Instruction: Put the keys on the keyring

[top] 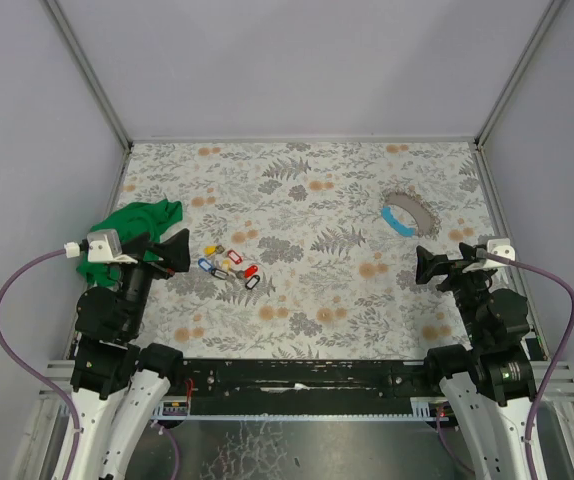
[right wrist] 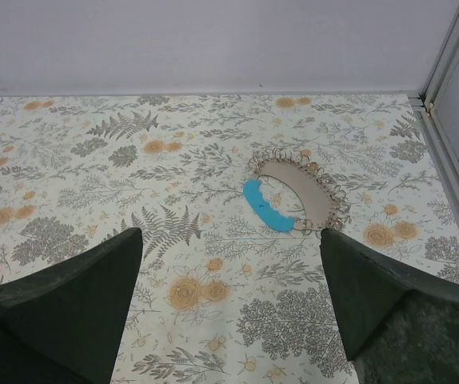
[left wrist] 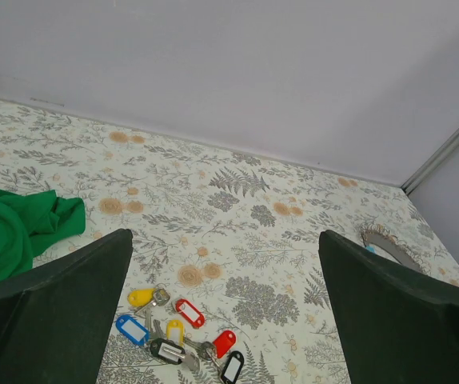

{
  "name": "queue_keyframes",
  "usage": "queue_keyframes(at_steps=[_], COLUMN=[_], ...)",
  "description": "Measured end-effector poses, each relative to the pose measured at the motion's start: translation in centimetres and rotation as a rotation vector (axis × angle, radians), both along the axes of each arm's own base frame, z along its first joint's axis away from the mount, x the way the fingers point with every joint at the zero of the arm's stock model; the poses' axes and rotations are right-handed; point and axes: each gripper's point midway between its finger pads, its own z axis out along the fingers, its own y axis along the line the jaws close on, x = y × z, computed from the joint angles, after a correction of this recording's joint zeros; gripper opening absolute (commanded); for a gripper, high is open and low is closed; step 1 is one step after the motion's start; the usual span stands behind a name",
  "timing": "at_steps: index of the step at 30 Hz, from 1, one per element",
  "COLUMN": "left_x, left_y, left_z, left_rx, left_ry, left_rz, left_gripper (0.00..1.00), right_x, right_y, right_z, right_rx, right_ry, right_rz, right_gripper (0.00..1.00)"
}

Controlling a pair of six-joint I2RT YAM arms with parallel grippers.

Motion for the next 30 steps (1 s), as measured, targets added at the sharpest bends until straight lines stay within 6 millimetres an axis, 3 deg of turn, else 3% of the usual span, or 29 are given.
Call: queue_keyframes(at_steps=[10,16,22,27,30], left_x=[-0.3,-0.4,0.8,2.0,2.1], left_y=[0.0,0.0,-0.9,-2.5,-3.1], left_z=[0.3,0.3,-0.8,-2.6,-2.9], left_rx=[-0.004,-0.011,-0.029,-0.006,0.011], left_ry=[-0.014,-0.014,0.047,0.13,0.14], left_rz=[-0.002,-0.005,-0.032,-0.098,-0.136], left_gripper=[1.0,1.0,1.0,1.0,1.0], right_x=[0.1,1.1,3.2,5.2,6.6], right_y=[-0.5,-0.1,0.8,1.4,1.6], right_z=[0.1,-1.2,-3.7,-6.9,-9.1], right_rx=[0.011,0.019,0.022,0.011,0.009], right_ry=[0.007,0.092,0.269,0.448,0.543], right_rz=[-0.029,-0.026,-0.01,-0.009,-0.02], right_gripper=[0.99,0.99,0.99,1.0,0.95])
